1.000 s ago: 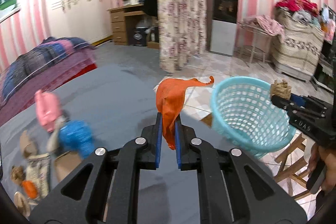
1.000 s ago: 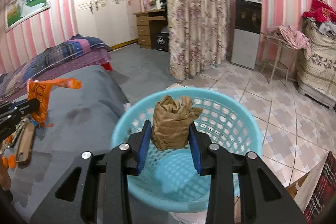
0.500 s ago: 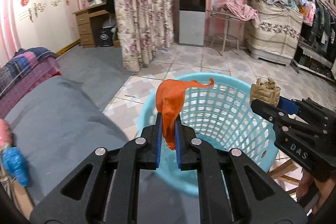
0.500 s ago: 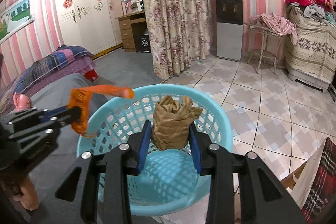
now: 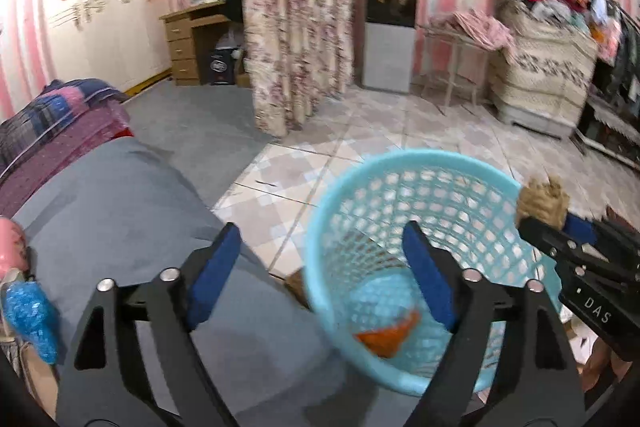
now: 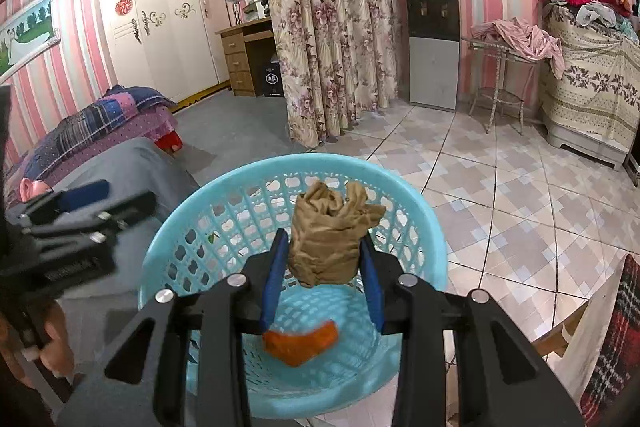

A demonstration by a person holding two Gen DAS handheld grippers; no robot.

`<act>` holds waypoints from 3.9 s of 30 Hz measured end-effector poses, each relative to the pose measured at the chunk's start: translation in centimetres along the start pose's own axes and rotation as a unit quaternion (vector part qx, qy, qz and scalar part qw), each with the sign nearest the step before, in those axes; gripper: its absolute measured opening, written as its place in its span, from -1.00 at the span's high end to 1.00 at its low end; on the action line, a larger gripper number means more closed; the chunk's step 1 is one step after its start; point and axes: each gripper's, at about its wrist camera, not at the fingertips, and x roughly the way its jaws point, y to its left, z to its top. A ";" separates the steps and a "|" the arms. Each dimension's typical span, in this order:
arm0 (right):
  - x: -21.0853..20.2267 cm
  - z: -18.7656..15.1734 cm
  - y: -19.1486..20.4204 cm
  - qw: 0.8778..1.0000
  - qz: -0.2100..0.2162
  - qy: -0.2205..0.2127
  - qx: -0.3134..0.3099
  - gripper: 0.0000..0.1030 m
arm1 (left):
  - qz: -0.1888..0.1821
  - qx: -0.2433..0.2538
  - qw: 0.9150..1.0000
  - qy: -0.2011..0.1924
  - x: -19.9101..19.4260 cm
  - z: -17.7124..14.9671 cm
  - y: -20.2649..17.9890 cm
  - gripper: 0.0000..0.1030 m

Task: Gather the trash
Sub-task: 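Carry the brown paper and orange bag over the blue basket with both grippers, then open both grippers to drop the paper and bag into the basket, then move both grippers back toward the table, then grasp the orange cap with the right gripper while the left grasps the cardboard sleeve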

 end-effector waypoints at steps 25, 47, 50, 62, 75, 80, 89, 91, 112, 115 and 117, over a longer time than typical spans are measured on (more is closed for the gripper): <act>-1.2 0.9 4.1 0.999 -0.018 -0.037 -0.014 -0.82 | 0.075 -0.061 0.995 -0.037 -5.0 -0.4 7.4 -0.83; -8.0 -2.0 14.3 0.997 0.039 -0.032 -0.057 -0.88 | 0.179 -0.115 0.976 -0.052 -20.0 -7.6 18.6 -0.89; -8.9 -2.8 15.9 0.996 0.050 -0.034 -0.061 -0.88 | 0.193 -0.126 0.972 -0.050 -22.2 -9.3 20.1 -0.89; -11.9 -7.1 23.4 0.991 0.090 -0.048 -0.082 -0.88 | 0.224 -0.144 0.963 -0.040 -27.3 -14.9 24.6 -0.89; -13.3 -12.5 29.8 0.982 0.121 -0.031 -0.141 -0.88 | 0.228 -0.195 0.954 -0.006 -29.0 -21.0 27.8 -0.89; -13.4 -14.4 31.3 0.975 0.129 -0.034 -0.176 -0.88 | 0.231 -0.210 0.950 0.009 -29.6 -23.5 28.7 -0.89; -12.3 -16.2 33.1 0.964 0.151 -0.007 -0.217 -0.88 | 0.226 -0.241 0.943 0.032 -28.7 -26.9 30.4 -0.89; -12.0 -16.5 33.1 0.964 0.155 0.003 -0.217 -0.88 | 0.214 -0.255 0.942 0.034 -28.4 -27.2 31.0 -0.89; -10.4 -17.4 36.8 0.942 0.218 0.063 -0.249 -0.27 | 0.178 -0.222 0.958 0.037 -26.4 -24.6 31.9 0.68; -9.8 -17.4 37.6 0.938 0.224 0.070 -0.256 -0.18 | 0.188 -0.219 0.957 0.035 -26.8 -24.7 32.1 0.84; -9.5 -17.4 38.1 0.936 0.226 0.072 -0.260 -0.16 | 0.192 -0.224 0.955 0.032 -27.3 -24.8 32.3 0.94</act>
